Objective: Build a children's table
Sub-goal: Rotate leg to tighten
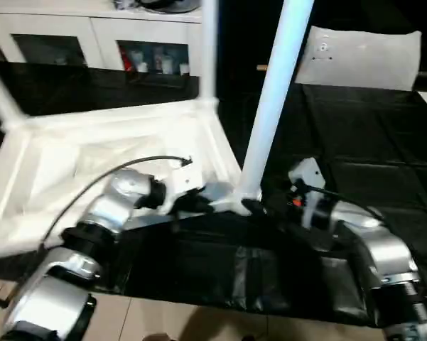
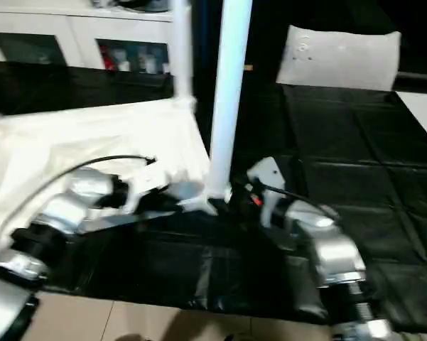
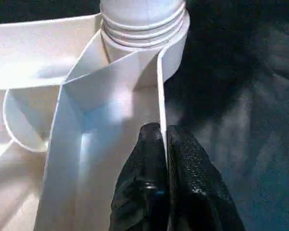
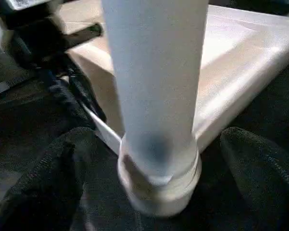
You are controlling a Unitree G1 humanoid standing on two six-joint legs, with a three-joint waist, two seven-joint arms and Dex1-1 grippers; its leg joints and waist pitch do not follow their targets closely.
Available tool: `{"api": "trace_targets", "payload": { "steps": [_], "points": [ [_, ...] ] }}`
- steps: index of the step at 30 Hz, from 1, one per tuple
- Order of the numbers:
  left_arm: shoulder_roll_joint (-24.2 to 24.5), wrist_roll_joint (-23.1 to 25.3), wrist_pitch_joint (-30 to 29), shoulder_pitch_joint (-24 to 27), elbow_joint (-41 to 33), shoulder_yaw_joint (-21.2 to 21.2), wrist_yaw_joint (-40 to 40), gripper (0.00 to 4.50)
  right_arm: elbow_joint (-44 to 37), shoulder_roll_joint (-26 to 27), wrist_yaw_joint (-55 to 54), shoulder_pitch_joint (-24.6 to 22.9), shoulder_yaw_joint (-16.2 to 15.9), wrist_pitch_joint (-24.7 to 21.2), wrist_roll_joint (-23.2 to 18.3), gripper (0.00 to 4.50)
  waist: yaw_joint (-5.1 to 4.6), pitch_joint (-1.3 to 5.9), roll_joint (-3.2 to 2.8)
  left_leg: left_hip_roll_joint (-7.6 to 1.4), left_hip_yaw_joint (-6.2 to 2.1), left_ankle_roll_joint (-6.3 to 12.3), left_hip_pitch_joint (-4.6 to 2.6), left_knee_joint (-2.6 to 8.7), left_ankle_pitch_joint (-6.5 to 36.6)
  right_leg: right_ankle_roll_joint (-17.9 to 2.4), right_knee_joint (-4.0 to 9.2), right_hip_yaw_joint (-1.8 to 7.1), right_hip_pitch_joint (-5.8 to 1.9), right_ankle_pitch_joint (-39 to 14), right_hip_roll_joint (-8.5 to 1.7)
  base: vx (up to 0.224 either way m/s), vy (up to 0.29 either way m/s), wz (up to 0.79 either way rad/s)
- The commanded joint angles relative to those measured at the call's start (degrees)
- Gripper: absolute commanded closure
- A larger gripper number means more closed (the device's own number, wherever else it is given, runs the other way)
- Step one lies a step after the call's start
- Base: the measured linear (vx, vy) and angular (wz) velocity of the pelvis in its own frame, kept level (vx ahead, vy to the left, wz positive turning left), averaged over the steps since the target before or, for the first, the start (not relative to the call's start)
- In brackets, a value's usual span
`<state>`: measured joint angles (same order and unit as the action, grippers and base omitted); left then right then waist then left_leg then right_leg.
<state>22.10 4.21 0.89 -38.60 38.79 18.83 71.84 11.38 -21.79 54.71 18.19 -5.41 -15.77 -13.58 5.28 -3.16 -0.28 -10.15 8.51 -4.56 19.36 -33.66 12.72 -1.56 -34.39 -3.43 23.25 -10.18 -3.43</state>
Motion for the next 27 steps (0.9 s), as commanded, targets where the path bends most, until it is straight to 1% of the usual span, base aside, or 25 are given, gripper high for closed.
{"api": "trace_targets", "payload": {
  "steps": [1, 2, 3, 4, 5, 6, 7, 8, 9, 10, 11, 12, 13, 14, 17, 18, 20, 23, 26, 27],
  "points": [
    [0.51, -0.20, 2.74, -0.35, -0.71, 2.23, 5.11, 4.50, -0.67, -1.76, 5.23, 1.20, -1.57, 0.61, -1.64, 0.01, 0.03, 3.69, -0.09, -2.78, 0.06, 4.02, 0.32, 3.64, 4.31, -14.36, 3.39, 2.95, -3.82, -6.43, -4.80, 0.000, 0.000, 0.00],
    [0.99, -0.29, 3.46, -0.36, -0.75, 2.60, 6.68, 4.50, -0.44, -2.37, 7.21, 1.43, -1.99, 0.58, -2.07, 0.01, 0.23, 3.75, -0.14, -2.88, 0.07, 4.20, 0.38, 3.60, 4.00, -14.64, 3.23, 2.90, -3.94, -5.59, -4.81, 0.000, 0.000, 0.00],
    [1.61, -0.40, 4.09, -0.32, -0.92, 3.16, 8.58, 4.50, -0.08, -3.03, 9.55, 1.81, -2.57, 0.75, -2.38, 0.01, 0.38, 3.76, 0.04, -2.93, 0.14, 4.48, 0.46, 3.53, 3.94, -14.78, 3.15, 2.85, -3.96, -5.02, -4.80, 0.000, 0.000, 0.00],
    [1.96, -0.52, 4.60, -0.30, -1.00, 3.54, 9.74, 4.50, 0.15, -3.35, 10.89, 2.05, -2.90, 0.78, -2.64, 0.18, 0.55, 3.80, 0.01, -2.98, 0.13, 4.62, 0.43, 3.50, 4.03, -14.92, 3.05, 2.82, -3.95, -4.95, -4.87, 0.000, 0.000, 0.00],
    [2.33, -0.73, 5.03, -0.26, -1.16, 3.95, 11.05, 4.50, 0.45, -3.66, 12.24, 2.36, -3.29, 0.66, -2.92, 0.18, 0.66, 3.79, -0.05, -3.01, 0.16, 4.73, 0.48, 3.49, 3.98, -14.98, 3.02, 2.77, -3.91, -5.03, -4.88, 0.000, 0.000, 0.00],
    [2.96, -1.12, 6.09, -0.22, -1.43, 4.78, 13.72, 4.50, 1.26, -4.19, 15.01, 3.03, -4.09, 0.82, -3.28, 0.18, 0.79, 3.80, 0.02, -3.03, 0.18, 4.73, 0.45, 3.45, 3.89, -15.04, 2.96, 2.73, -3.83, -5.23, -4.89, 0.000, 0.000, 0.00],
    [3.06, -1.20, 6.28, -0.22, -1.48, 4.92, 14.18, 4.50, 1.43, -4.26, 15.45, 3.16, -4.23, 0.83, -3.30, 0.39, 0.84, 3.74, 0.04, -3.03, 0.22, 4.79, 0.47, 3.46, 4.30, -14.97, 3.11, 2.72, -3.79, -5.95, -4.92, 0.000, 0.000, 0.00],
    [3.19, -1.32, 6.42, -0.23, -1.59, 5.15, 15.03, 4.50, 1.87, -4.40, 16.36, 3.49, -4.55, 0.80, -3.31, 0.39, 1.08, 3.74, 0.04, -3.10, 0.30, 4.48, 0.40, 3.47, 4.48, -14.74, 3.14, 2.73, -3.75, -7.01, -5.03, 0.000, 0.000, 0.00],
    [3.21, -1.35, 7.10, -0.36, -1.44, 5.37, 16.66, 4.50, 2.94, -4.65, 18.32, 4.15, -5.16, 0.88, -3.33, 0.51, 1.33, 3.78, -0.02, -3.15, 0.37, 4.22, 0.28, 3.43, 4.47, -14.69, 3.17, 2.71, -3.61, -7.51, -5.02, 0.000, 0.000, 0.00],
    [3.19, -1.31, 7.33, -0.42, -1.35, 5.44, 17.02, 4.50, 3.22, -4.70, 18.83, 4.34, -5.35, 0.89, -3.36, 0.51, 1.38, 3.79, 0.18, -3.19, 0.41, 4.16, 0.26, 3.45, 4.50, -14.76, 3.20, 2.69, -3.59, -7.66, -5.05, 0.000, 0.000, 0.00],
    [3.16, -1.05, 8.21, -0.66, -1.08, 5.70, 17.69, 4.50, 3.90, -4.78, 20.41, 4.93, -6.07, 0.76, -3.50, 0.62, 1.51, 3.80, 0.11, -3.20, 0.44, 3.97, 0.40, 3.41, 4.22, -14.80, 3.06, 2.61, -3.64, -7.59, -5.00, 0.000, 0.000, 0.00],
    [3.15, -0.97, 8.45, -0.72, -1.01, 5.77, 17.76, 4.50, 4.03, -4.79, 20.78, 5.07, -6.27, 0.68, -3.55, 0.72, 1.52, 3.80, 0.07, -3.29, 0.51, 3.66, 0.39, 3.42, 4.24, -14.60, 3.03, 2.58, -3.59, -7.65, -4.94, 0.000, 0.000, 0.00],
    [3.19, -0.94, 9.04, -0.83, -1.06, 6.09, 18.26, 4.50, 4.23, -4.92, 21.99, 5.28, -6.79, 0.42, -3.76, 0.77, 1.58, 3.84, 0.20, -3.34, 0.55, 3.52, 0.33, 3.41, 4.16, -14.51, 2.99, 2.59, -3.59, -7.46, -4.97, 0.000, 0.000, 0.00],
    [3.19, -0.94, 9.04, -0.83, -1.06, 6.09, 18.26, 4.50, 4.23, -4.92, 21.99, 5.28, -6.79, 0.42, -3.76, 0.85, 1.69, 3.84, 0.12, -3.34, 0.54, 3.43, 0.34, 3.38, 4.20, -14.46, 2.92, 2.58, -3.57, -7.26, -4.94, 0.000, 0.000, 0.00],
    [3.18, -0.95, 9.20, -1.18, -0.88, 6.52, 18.91, 4.50, 5.09, -5.38, 24.21, 5.99, -8.04, 0.36, -3.42, 1.22, 1.88, 3.91, 0.34, -3.24, 0.60, 3.21, 0.42, 3.35, 3.92, -13.99, 2.93, 2.55, -3.67, -7.61, -4.95, 0.000, 0.000, 0.00],
    [3.09, -0.88, 9.40, -1.40, -0.59, 6.63, 19.13, 4.50, 5.64, -5.46, 24.93, 6.38, -8.34, 0.51, -3.17, 1.27, 1.99, 3.93, 0.35, -3.23, 0.62, 3.25, 0.39, 3.30, 3.53, -13.85, 2.90, 2.56, -3.63, -7.61, -4.96, 0.000, 0.000, 0.00],
    [3.02, -0.61, 10.21, -1.71, 0.03, 6.76, 19.30, 4.50, 6.67, -5.44, 25.95, 7.10, -8.66, 0.73, -2.84, 1.33, 2.13, 3.91, 0.43, -3.18, 0.66, 3.33, 0.49, 3.25, 3.30, -13.51, 2.93, 2.55, -3.63, -7.98, -4.94, 0.000, 0.000, 0.00],
    [3.10, -0.14, 11.32, -1.94, 0.93, 6.80, 19.28, 4.50, 7.67, -5.43, 27.02, 7.78, -8.94, 0.93, -2.54, 1.69, 2.40, 3.94, 0.42, -3.19, 0.73, 3.14, 0.40, 3.20, 3.36, -13.08, 3.02, 2.53, -3.52, -8.99, -4.91, 0.000, 0.000, 0.00],
    [3.22, -0.14, 11.53, -1.97, 1.26, 6.85, 19.38, 4.50, 8.04, -5.45, 27.33, 8.02, -9.12, 1.05, -2.44, 1.82, 2.49, 4.00, 0.45, -3.24, 0.70, 3.02, 0.46, 3.19, 3.15, -12.83, 2.89, 2.52, -3.59, -8.67, -4.92, 0.000, 0.000, 0.00],
    [3.28, -0.12, 11.61, -1.96, 1.35, 6.87, 19.40, 4.50, 8.24, -5.47, 27.48, 8.13, -9.26, 1.09, -2.49, 1.91, 2.48, 3.93, 0.61, -3.16, 0.72, 2.99, 0.51, 3.19, 3.25, -12.55, 2.96, 2.50, -3.57, -9.12, -4.90, 0.000, 0.000, 0.00]
  ]
}}
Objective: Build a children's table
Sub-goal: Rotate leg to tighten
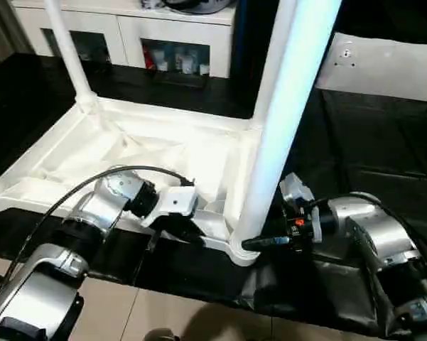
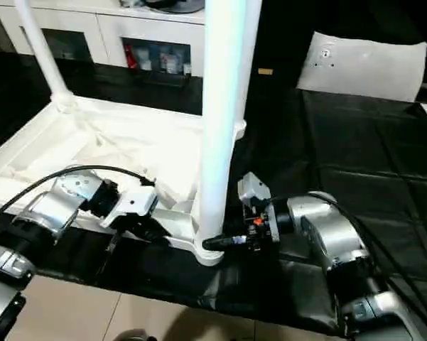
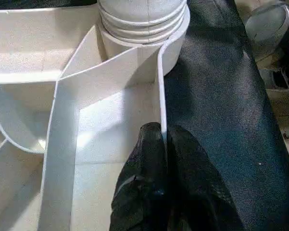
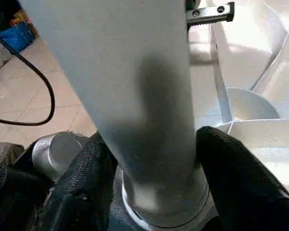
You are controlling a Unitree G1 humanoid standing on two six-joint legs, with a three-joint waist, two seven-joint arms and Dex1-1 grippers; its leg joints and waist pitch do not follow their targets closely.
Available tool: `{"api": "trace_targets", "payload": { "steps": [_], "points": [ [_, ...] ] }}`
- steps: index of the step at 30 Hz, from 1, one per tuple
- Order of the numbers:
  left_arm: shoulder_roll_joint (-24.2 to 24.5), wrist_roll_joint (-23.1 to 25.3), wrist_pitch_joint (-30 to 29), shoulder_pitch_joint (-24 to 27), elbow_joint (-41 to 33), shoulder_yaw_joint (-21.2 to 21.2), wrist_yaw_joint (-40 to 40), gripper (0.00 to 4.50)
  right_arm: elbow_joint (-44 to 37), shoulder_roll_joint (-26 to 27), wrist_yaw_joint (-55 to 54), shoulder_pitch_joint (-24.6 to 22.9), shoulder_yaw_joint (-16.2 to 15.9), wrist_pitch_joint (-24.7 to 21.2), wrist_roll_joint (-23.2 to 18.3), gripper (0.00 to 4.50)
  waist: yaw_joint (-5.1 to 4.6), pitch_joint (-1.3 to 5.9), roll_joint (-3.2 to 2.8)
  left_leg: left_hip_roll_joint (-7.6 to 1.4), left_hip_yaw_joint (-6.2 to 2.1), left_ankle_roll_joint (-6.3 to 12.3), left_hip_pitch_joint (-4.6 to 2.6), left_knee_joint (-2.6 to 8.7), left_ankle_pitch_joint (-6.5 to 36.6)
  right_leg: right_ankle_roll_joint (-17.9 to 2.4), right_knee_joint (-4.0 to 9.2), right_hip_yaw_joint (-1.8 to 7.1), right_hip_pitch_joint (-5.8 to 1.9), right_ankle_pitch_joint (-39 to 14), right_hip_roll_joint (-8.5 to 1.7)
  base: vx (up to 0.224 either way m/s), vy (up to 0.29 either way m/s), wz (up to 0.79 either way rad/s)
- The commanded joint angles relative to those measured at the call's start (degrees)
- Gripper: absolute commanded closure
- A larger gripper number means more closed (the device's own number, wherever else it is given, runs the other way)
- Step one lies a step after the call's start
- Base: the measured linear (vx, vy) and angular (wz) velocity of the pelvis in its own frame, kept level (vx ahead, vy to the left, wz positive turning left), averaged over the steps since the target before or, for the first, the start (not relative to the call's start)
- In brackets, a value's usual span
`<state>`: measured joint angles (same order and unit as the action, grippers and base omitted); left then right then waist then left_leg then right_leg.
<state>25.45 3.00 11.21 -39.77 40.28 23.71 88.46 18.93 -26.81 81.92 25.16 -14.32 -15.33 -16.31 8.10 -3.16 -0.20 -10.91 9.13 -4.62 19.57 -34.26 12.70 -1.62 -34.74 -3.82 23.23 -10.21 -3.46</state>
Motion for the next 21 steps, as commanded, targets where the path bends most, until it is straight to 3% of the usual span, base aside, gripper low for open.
{"api": "trace_targets", "payload": {
  "steps": [1, 9, 15, 19, 21],
  "points": [
    [-0.02, 1.06, 1.29, -0.73, -0.14, 1.99, 2.75, 4.50, 0.75, -0.45, 0.39, 1.18, -0.46, 0.55, 0.19, 2.05, -0.32, 3.89, 0.42, -2.43, 0.09, 2.86, 0.27, 3.81, 3.59, -12.35, 3.39, 2.90, -3.51, -10.03, -4.93, 0.000, 0.000, 0.00],
    [-0.57, 0.67, -0.11, -0.69, 0.89, 0.77, 0.56, 4.50, -0.57, 0.63, 0.32, 0.36, -0.07, -2.21, -1.22, 2.39, -0.37, 3.84, 0.56, -2.39, 0.12, 2.48, 0.19, 3.85, 4.07, -11.29, 3.58, 2.94, -3.43, -12.27, -4.83, 0.000, 0.000, 0.00],
    [-2.52, 0.25, -5.02, -0.32, 1.07, -1.27, -5.22, 4.50, -3.17, 5.72, -10.60, -2.61, 1.51, -3.37, -0.45, 2.45, -0.42, 3.58, 0.50, -2.21, 0.11, 1.56, 0.22, 4.08, 5.65, -9.58, 4.22, 2.97, -3.35, -16.73, -4.84, 0.000, 0.000, 0.00],
    [-6.43, 1.64, -12.53, -1.06, 3.03, -2.90, -15.53, 4.50, 0.78, 13.85, -29.32, -1.63, 3.48, -5.49, 4.69, 2.47, -1.70, 2.82, 0.48, -1.35, -0.22, -0.96, -0.21, 4.62, 10.70, -4.56, 5.94, 2.53, -2.81, -31.22, -4.78, 0.000, 0.000, 0.00],
    [-7.89, 1.43, -15.69, -1.34, 2.91, -3.60, -18.24, 4.50, 1.82, 16.56, -34.59, -1.02, 4.67, -6.99, 5.21, 2.50, -3.05, 2.77, 0.49, -1.25, -0.75, -1.57, -0.08, 4.91, 11.96, -2.23, 6.59, 2.09, -2.85, -36.19, -4.92, 0.000, 0.000, 0.00]
  ]
}}
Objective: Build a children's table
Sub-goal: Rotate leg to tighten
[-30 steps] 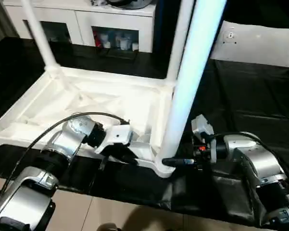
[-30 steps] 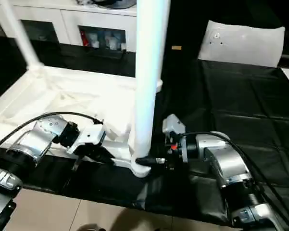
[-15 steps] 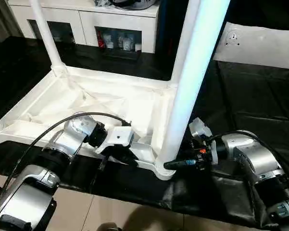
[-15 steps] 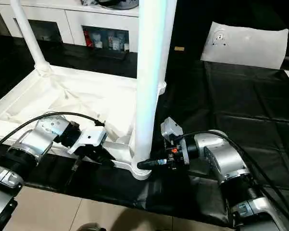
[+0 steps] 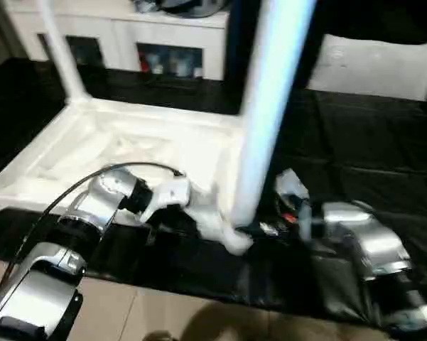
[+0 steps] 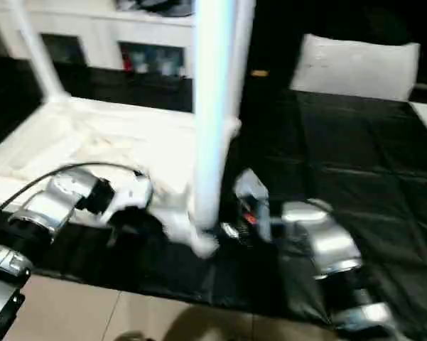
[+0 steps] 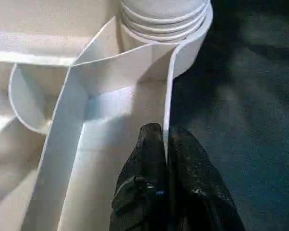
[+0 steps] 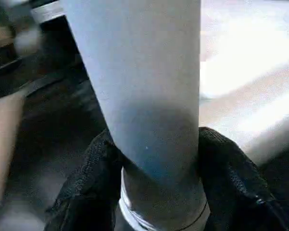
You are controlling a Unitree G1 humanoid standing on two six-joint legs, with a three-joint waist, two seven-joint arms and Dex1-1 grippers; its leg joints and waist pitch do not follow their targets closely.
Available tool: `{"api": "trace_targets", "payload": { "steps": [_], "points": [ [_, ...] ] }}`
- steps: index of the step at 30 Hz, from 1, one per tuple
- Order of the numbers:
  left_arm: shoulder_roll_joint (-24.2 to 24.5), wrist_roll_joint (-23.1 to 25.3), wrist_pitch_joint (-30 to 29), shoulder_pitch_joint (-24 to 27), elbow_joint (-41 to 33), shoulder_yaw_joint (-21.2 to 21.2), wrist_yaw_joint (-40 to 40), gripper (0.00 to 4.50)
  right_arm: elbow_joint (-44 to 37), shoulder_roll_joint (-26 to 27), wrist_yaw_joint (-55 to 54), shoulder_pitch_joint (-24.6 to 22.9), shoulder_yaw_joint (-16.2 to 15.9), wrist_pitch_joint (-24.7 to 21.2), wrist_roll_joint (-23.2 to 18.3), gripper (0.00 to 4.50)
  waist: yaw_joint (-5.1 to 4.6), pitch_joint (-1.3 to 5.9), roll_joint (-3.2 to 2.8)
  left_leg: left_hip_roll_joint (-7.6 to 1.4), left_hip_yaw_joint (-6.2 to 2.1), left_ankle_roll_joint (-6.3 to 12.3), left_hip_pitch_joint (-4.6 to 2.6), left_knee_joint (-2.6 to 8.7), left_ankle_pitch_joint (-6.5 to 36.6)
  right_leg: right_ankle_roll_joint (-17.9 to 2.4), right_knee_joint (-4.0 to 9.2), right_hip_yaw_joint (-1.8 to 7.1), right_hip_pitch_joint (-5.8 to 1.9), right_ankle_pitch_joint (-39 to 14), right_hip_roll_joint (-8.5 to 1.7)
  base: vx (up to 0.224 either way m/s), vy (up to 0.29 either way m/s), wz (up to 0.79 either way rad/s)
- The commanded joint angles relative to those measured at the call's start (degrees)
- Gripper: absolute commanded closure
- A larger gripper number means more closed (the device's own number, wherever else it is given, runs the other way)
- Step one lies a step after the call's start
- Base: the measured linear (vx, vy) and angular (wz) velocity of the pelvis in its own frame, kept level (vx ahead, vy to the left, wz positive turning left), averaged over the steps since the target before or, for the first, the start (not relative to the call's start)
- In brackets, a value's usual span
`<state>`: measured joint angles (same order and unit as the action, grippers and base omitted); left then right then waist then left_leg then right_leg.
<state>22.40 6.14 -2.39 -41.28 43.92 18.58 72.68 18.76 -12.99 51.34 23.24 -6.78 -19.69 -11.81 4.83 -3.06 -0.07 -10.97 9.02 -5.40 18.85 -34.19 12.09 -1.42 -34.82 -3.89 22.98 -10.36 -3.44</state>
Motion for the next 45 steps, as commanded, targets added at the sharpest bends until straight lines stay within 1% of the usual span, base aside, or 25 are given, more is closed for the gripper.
{"api": "trace_targets", "payload": {
  "steps": [1, 4, 5, 7, 8, 9, 11, 12, 17, 19, 20, 22, 24, 25, 26, 27, 30, 31, 33, 34, 35, 37, 41, 44, 45],
  "points": [
    [-5.59, -1.62, -3.21, -0.08, -0.56, 1.24, -4.10, 4.50, 2.61, 3.93, -6.54, 1.30, -2.63, -3.03, 1.36, 2.51, -0.12, 2.72, 0.54, -1.17, -0.72, -0.76, 0.80, 4.85, 12.85, -2.18, 6.73, 2.04, -2.72, -36.05, -4.89, 0.000, 0.000, 0.00],
    [-9.46, -1.72, -8.24, -1.61, 0.63, -0.93, -12.31, 4.50, 5.18, 8.76, -16.13, 2.78, -2.15, -3.42, 4.01, 2.51, -1.34, 2.84, -0.04, -1.45, -0.79, 0.07, 0.47, 4.99, 14.49, -4.07, 6.76, 2.01, -2.49, -32.41, -4.87, 0.000, 0.000, 0.00],
    [-10.95, -1.51, -9.70, -2.17, 1.06, -1.76, -15.43, 4.50, 6.34, 10.68, -19.78, 3.42, -1.56, -3.70, 4.60, 2.52, -1.83, 2.83, 0.03, -1.40, -0.74, 0.04, 0.52, 4.98, 14.65, -5.00, 6.65, 2.02, -2.43, -30.97, -4.73, 0.000, 0.000, 0.00],
    [-11.86, -1.52, -10.42, -2.43, 1.27, -2.21, -17.07, 4.50, 7.27, 11.84, -21.90, 3.97, -1.12, -3.96, 4.76, 2.52, -1.92, 2.88, 0.06, -1.28, -0.74, 0.63, 0.17, 4.95, 15.65, -5.67, 6.86, 2.13, -2.31, -30.62, -4.80, 0.000, 0.000, 0.00],
    [-13.62, -0.87, -11.03, -2.89, 1.54, -3.27, -21.22, 4.50, 8.23, 14.02, -25.30, 4.74, -0.57, -4.60, 5.67, 2.52, -1.88, 2.92, -0.21, -1.39, -0.76, 0.77, 0.23, 5.02, 15.54, -5.93, 6.72, 2.24, -2.39, -29.57, -4.81, 0.000, 0.000, 0.00],
    [-14.65, -0.50, -12.01, -3.02, 1.20, -3.42, -22.65, 4.50, 8.83, 15.65, -28.28, 5.40, 0.21, -5.35, 6.02, 2.52, -2.12, 2.81, -0.10, -1.48, -0.66, 0.81, 0.26, 5.12, 15.65, -6.50, 6.65, 2.34, -2.24, -28.09, -4.64, 0.000, 0.000, 0.00],
    [-15.02, -0.33, -12.64, -2.96, 0.83, -3.49, -23.14, 4.50, 9.01, 16.39, -29.11, 5.54, 0.80, -5.56, 5.64, 2.52, -2.16, 2.87, -0.01, -1.35, -0.64, 0.89, 0.26, 5.11, 15.81, -6.92, 6.56, 2.47, -2.39, -27.52, -4.69, 0.000, 0.000, 0.00],
    [-15.33, -0.05, -12.68, -2.97, 0.59, -3.59, -24.05, 4.50, 8.80, 16.81, -28.51, 5.46, 1.07, -5.38, 4.93, 1.98, -2.05, 2.85, -0.08, -1.40, -0.66, 1.00, 0.26, 5.16, 15.66, -6.83, 6.60, 2.48, -2.41, -27.40, -4.78, 0.000, 0.000, 0.00],
    [-14.43, 1.71, -12.52, -2.62, -0.50, -2.79, -24.46, 4.50, 4.86, 16.00, -25.67, 3.09, 1.37, -1.70, 3.90, 1.77, -1.58, 3.09, -0.06, -1.62, -0.40, 1.77, 0.40, 5.16, 13.50, -7.84, 6.15, 2.95, -2.68, -22.18, -4.84, 0.000, 0.000, 0.00],
    [-13.33, 1.85, -11.68, -2.50, -0.36, -2.60, -24.20, 4.50, 3.04, 14.42, -24.15, 1.93, 1.40, -0.38, 3.84, 1.44, -1.37, 3.12, -0.15, -1.62, -0.33, 1.84, 0.48, 5.17, 12.73, -8.41, 6.00, 2.99, -2.78, -20.93, -4.81, 0.000, 0.000, 0.00],
    [-12.98, 1.97, -11.30, -2.39, -0.39, -2.51, -23.96, 4.50, 2.43, 13.89, -23.64, 1.55, 1.46, 0.03, 3.89, 1.44, -1.27, 3.15, -0.05, -1.60, -0.30, 2.02, 0.53, 5.15, 12.54, -8.46, 5.94, 2.96, -2.88, -20.70, -4.75, 0.000, 0.000, 0.00],
    [-11.44, 2.20, -9.55, -1.71, -0.79, -2.52, -22.44, 4.50, -0.69, 10.21, -20.17, -0.39, 0.70, 1.64, 4.62, 1.17, -0.93, 3.21, 0.05, -1.62, -0.27, 2.32, 0.54, 5.08, 12.05, -8.17, 6.05, 2.98, -2.97, -20.86, -4.86, 0.000, 0.000, 0.00],
    [-10.39, 2.21, -8.14, -1.23, -1.17, -2.34, -20.63, 4.50, -2.30, 8.04, -17.84, -1.52, 0.25, 2.42, 4.74, 1.06, -0.69, 3.43, 0.20, -1.65, -0.14, 3.19, 0.91, 4.88, 9.07, -9.06, 5.36, 3.12, -3.25, -15.72, -4.64, 0.000, 0.000, 0.00],
    [-9.57, 2.24, -6.40, -0.91, -1.43, -1.97, -19.09, 4.50, -3.32, 6.82, -16.21, -2.23, 0.21, 3.00, 4.38, 1.06, -0.54, 3.46, 0.10, -1.62, -0.21, 3.35, 0.95, 4.87, 8.63, -9.30, 5.32, 3.05, -3.25, -15.15, -4.77, 0.000, 0.000, 0.00],
    [-9.37, 2.25, -5.97, -0.83, -1.50, -1.87, -18.73, 4.50, -3.54, 6.57, -15.85, -2.39, 0.22, 3.12, 4.27, 0.95, -0.55, 3.56, 0.28, -1.52, -0.19, 3.56, 1.15, 4.77, 7.75, -9.33, 5.19, 3.01, -3.58, -14.25, -4.73, 0.000, 0.000, 0.00],
    [-7.54, 1.87, -3.43, -0.38, -1.34, -1.47, -15.46, 4.50, -5.20, 3.76, -12.47, -3.36, 1.02, 3.40, 2.97, 0.86, -0.32, 3.64, 0.13, -1.47, -0.26, 3.87, 1.19, 4.74, 6.78, -9.39, 5.16, 2.97, -3.76, -13.23, -4.80, 0.000, 0.000, 0.00],
    [-5.78, 0.96, -2.42, 0.11, -1.34, -1.08, -11.11, 4.50, -6.30, 0.21, -8.31, -3.97, 1.28, 4.13, 2.44, 0.68, -0.45, 3.83, 0.26, -1.53, -0.10, 4.80, 1.43, 4.53, 4.69, -10.35, 4.67, 2.91, -3.86, -9.87, -4.68, 0.000, 0.000, 0.00],
    [-4.34, 0.59, -0.10, 0.33, -1.45, 0.03, -7.08, 4.50, -6.34, -2.88, -4.18, -4.26, 0.49, 5.83, 2.98, 0.62, -0.43, 3.77, 0.38, -1.49, -0.04, 4.95, 1.43, 4.46, 4.88, -10.78, 4.73, 2.83, -3.76, -9.86, -4.67, 0.000, 0.000, 0.00],
    [-3.75, 0.61, 0.71, 0.34, -1.46, 0.54, -5.61, 4.50, -6.26, -4.08, -2.39, -4.36, 0.16, 6.60, 3.17, 0.43, -0.43, 3.74, 0.26, -1.58, 0.05, 4.96, 1.21, 4.45, 5.20, -11.10, 4.77, 2.84, -3.62, -10.08, -4.60, 0.000, 0.000, 0.00],
    [-3.01, 0.75, 2.25, 0.31, -1.37, 1.28, -3.62, 4.50, -6.15, -5.22, -0.37, -4.32, 0.08, 7.00, 2.94, 0.29, -0.43, 3.72, 0.45, -1.62, 0.11, 5.00, 1.16, 4.43, 5.30, -11.22, 4.77, 2.85, -3.59, -10.18, -4.59, 0.000, 0.000, 0.00],
    [-2.23, 0.95, 3.03, 0.26, -1.47, 2.00, -1.72, 4.50, -5.94, -6.17, 1.43, -4.07, 0.06, 7.15, 2.63, 0.26, -0.21, 3.72, 0.27, -1.74, 0.05, 4.96, 1.09, 4.51, 5.42, -11.39, 4.71, 2.84, -3.57, -10.54, -4.61, 0.000, 0.000, 0.00],
    [-0.83, 1.10, 6.17, 0.20, -1.46, 3.24, 2.51, 4.50, -5.77, -8.08, 5.37, -3.60, -0.62, 6.68, 1.61, 0.26, 0.10, 3.69, 0.32, -1.89, 0.09, 5.02, 1.02, 4.55, 5.71, -11.54, 4.66, 2.87, -3.57, -10.63, -4.63, 0.000, 0.000, 0.00],
    [1.05, -0.03, 8.98, 0.27, -2.74, 5.05, 10.70, 4.50, -4.86, -11.06, 13.38, -2.52, -3.22, 7.88, 0.30, 0.26, 1.23, 3.61, 0.53, -2.29, 0.26, 4.76, 0.81, 4.61, 6.35, -11.77, 4.45, 2.79, -3.43, -11.33, -4.73, 0.000, 0.000, 0.00],
    [1.66, 0.00, 10.13, 0.14, -3.10, 5.89, 13.21, 4.50, -4.48, -11.40, 16.65, -1.97, -3.64, 7.76, -0.97, 0.26, 1.93, 3.57, 0.37, -2.47, 0.40, 4.64, 0.69, 4.56, 6.45, -11.77, 4.44, 2.91, -3.15, -11.86, -4.91, 0.000, 0.000, 0.00],
    [2.08, -0.01, 11.57, -0.03, -2.99, 6.50, 14.76, 4.50, -4.07, -11.56, 18.52, -1.48, -4.01, 7.72, -1.39, 0.44, 2.31, 3.59, 0.46, -2.45, 0.39, 4.28, 0.67, 4.58, 6.49, -11.65, 4.38, 2.87, -3.21, -12.26, -4.94, 0.000, 0.000, 0.00]
  ]
}}
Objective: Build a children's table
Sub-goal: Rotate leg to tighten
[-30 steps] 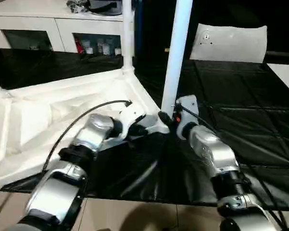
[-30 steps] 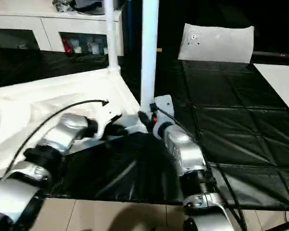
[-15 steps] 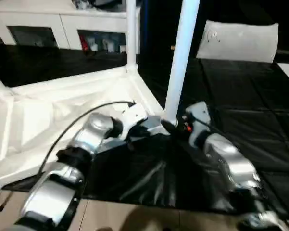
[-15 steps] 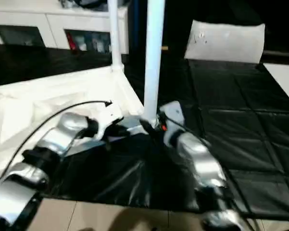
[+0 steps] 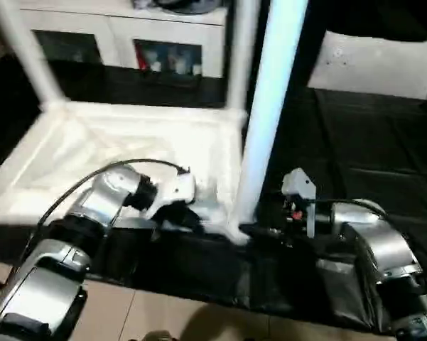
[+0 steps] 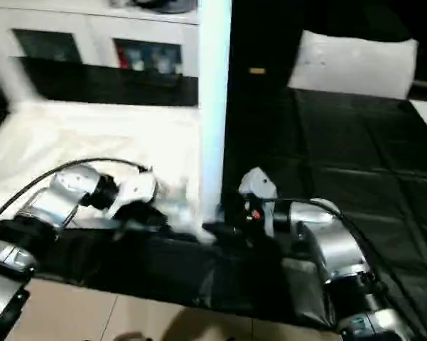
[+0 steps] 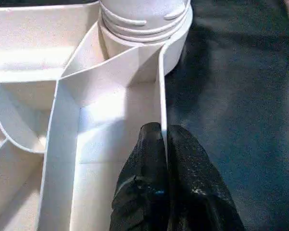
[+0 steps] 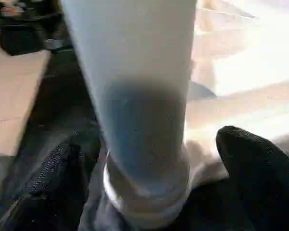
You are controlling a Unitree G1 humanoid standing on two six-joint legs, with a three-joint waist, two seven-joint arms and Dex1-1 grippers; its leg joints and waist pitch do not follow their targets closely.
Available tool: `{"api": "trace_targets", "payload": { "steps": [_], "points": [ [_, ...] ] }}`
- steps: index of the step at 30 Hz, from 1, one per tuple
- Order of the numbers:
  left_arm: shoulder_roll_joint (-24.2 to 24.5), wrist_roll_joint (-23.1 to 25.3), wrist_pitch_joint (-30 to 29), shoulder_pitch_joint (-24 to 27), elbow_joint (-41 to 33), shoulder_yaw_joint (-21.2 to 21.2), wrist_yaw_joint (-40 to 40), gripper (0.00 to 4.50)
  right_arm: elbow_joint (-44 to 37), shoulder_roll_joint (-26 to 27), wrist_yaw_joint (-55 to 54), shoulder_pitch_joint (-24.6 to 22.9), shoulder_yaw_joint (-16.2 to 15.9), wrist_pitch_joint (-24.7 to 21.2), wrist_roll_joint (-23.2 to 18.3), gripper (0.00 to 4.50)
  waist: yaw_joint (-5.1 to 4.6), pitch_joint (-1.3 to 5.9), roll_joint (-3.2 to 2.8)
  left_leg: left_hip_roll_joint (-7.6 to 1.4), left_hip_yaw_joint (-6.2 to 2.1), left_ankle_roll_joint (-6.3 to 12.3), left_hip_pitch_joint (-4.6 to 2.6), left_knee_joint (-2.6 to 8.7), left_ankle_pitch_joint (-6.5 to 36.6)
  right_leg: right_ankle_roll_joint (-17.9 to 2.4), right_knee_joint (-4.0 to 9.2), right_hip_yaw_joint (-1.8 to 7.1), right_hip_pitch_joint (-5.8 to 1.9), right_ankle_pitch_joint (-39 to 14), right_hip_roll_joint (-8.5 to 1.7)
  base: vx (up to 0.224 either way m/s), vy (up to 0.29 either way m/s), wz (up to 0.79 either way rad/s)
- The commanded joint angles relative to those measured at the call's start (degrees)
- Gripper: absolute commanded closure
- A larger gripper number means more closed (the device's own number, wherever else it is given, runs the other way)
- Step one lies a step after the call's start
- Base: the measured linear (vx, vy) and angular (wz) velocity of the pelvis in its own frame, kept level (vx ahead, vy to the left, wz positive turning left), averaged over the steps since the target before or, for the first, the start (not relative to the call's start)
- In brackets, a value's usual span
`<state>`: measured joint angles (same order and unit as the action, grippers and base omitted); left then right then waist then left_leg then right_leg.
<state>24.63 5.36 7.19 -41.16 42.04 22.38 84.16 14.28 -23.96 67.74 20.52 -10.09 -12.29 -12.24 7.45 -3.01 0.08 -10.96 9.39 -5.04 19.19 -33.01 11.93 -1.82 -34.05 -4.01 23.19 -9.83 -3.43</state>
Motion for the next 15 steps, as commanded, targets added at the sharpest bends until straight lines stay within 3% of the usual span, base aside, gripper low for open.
{"api": "trace_targets", "payload": {
  "steps": [1, 6, 8, 10, 15],
  "points": [
    [-0.11, 0.77, 2.11, -0.17, -1.10, 2.75, 3.43, 4.50, 0.44, -0.61, 2.29, 1.28, -0.75, 0.34, -0.99, 0.44, -0.19, 3.54, 0.44, -2.45, 0.01, 3.92, 0.37, 3.43, 6.74, -11.13, 3.64, 2.97, -3.46, -13.08, -4.97, 0.000, 0.000, 0.00],
    [0.30, 0.91, 4.49, -0.75, -0.53, 3.57, 6.24, 4.50, 1.12, -1.53, 8.37, 3.06, -2.39, -1.83, -3.10, 0.95, 0.45, 3.65, 0.66, -2.44, 0.14, 3.75, 0.33, 3.30, 6.06, -10.56, 3.50, 2.99, -3.37, -13.27, -4.96, 0.000, 0.000, 0.00],
    [0.31, 0.91, 4.68, -0.78, -0.51, 3.61, 6.53, 4.50, 1.12, -1.63, 9.22, 3.28, -2.50, -2.43, -3.49, 1.10, 0.62, 3.71, 0.47, -2.47, 0.12, 3.75, 0.33, 3.27, 5.62, -10.53, 3.39, 2.98, -3.35, -12.88, -4.95, 0.000, 0.000, 0.00],
    [0.28, 1.00, 4.95, -0.83, -0.45, 3.71, 6.78, 4.50, 1.51, -1.89, 10.88, 4.03, -2.92, -3.81, -3.85, 1.17, 0.57, 3.80, 0.81, -2.36, 0.11, 3.79, 0.49, 3.21, 4.94, -10.60, 3.25, 2.91, -3.56, -11.74, -4.85, 0.000, 0.000, 0.00],
    [0.28, 0.96, 5.01, -0.61, -0.55, 3.86, 7.31, 4.50, 3.26, -2.05, 12.34, 5.21, -3.40, -4.62, -3.82, 1.56, 0.68, 3.81, 0.82, -2.29, 0.18, 3.68, 0.45, 3.11, 4.44, -10.27, 3.28, 2.91, -3.42, -12.46, -4.90, 0.000, 0.000, 0.00]
  ]
}}
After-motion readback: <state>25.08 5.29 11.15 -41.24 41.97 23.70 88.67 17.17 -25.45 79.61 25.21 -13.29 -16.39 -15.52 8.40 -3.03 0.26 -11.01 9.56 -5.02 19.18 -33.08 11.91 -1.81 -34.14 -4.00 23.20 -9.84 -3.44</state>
